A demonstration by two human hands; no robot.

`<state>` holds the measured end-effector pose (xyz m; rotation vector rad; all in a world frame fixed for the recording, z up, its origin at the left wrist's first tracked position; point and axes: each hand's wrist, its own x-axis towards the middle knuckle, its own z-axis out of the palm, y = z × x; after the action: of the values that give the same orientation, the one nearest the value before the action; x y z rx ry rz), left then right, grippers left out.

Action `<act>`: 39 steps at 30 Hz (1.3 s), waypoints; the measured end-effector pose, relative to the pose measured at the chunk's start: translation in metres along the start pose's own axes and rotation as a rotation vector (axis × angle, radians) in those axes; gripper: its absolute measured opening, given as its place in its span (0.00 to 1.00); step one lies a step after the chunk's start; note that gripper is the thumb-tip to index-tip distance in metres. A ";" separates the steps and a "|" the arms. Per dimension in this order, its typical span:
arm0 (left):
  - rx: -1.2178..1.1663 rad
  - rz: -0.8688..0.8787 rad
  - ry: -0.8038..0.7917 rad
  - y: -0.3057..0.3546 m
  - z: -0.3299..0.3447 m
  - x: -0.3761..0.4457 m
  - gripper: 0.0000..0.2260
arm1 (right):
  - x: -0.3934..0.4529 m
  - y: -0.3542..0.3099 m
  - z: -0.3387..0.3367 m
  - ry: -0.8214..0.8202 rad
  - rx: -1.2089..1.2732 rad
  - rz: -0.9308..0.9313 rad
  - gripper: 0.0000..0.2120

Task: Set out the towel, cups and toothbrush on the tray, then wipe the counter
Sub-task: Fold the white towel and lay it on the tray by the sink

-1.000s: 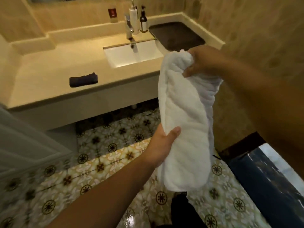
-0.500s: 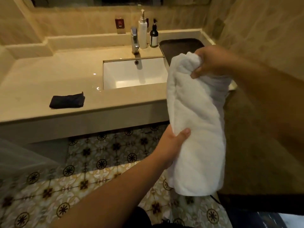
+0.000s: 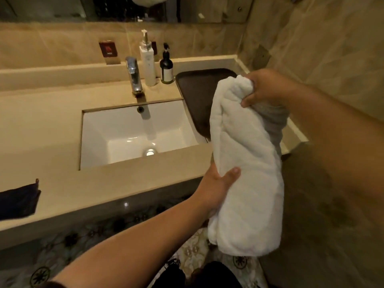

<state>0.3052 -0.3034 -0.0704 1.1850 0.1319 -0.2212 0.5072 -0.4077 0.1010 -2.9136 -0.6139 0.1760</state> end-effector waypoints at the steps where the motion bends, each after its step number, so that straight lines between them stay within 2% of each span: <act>1: -0.006 -0.006 -0.001 0.003 0.000 0.014 0.30 | 0.014 0.005 0.000 -0.004 -0.011 0.002 0.28; 8: -0.071 -0.042 0.090 0.027 0.003 0.109 0.18 | 0.124 0.039 0.000 -0.043 -0.113 -0.031 0.26; 15: -0.084 -0.086 0.269 0.041 0.014 0.219 0.18 | 0.246 0.071 0.007 -0.102 -0.185 -0.165 0.25; 19: -0.140 -0.108 0.320 0.043 0.018 0.279 0.20 | 0.310 0.088 0.023 -0.140 -0.269 -0.197 0.26; 22: -0.233 -0.115 0.330 0.039 0.019 0.319 0.19 | 0.350 0.101 0.034 -0.159 -0.289 -0.211 0.23; 25: -0.218 -0.141 0.343 0.032 0.015 0.355 0.20 | 0.381 0.114 0.051 -0.131 -0.320 -0.262 0.20; 27: -0.091 -0.180 0.391 0.025 0.011 0.374 0.20 | 0.396 0.123 0.070 -0.141 -0.369 -0.267 0.17; 29: 0.215 -0.267 0.437 0.015 0.006 0.389 0.22 | 0.407 0.136 0.097 -0.169 -0.375 -0.236 0.16; 31: 0.492 -0.348 0.486 0.007 0.002 0.395 0.24 | 0.413 0.149 0.127 -0.167 -0.364 -0.219 0.20; 37: 0.846 -0.388 0.506 -0.001 0.003 0.397 0.25 | 0.419 0.168 0.154 -0.011 -0.442 -0.253 0.30; 39: 0.969 -0.331 0.530 -0.001 0.002 0.393 0.27 | 0.405 0.177 0.153 0.088 -0.464 -0.211 0.31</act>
<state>0.6864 -0.3454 -0.1559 2.1726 0.7521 -0.2642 0.9214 -0.3822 -0.1140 -3.2316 -1.0651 -0.1403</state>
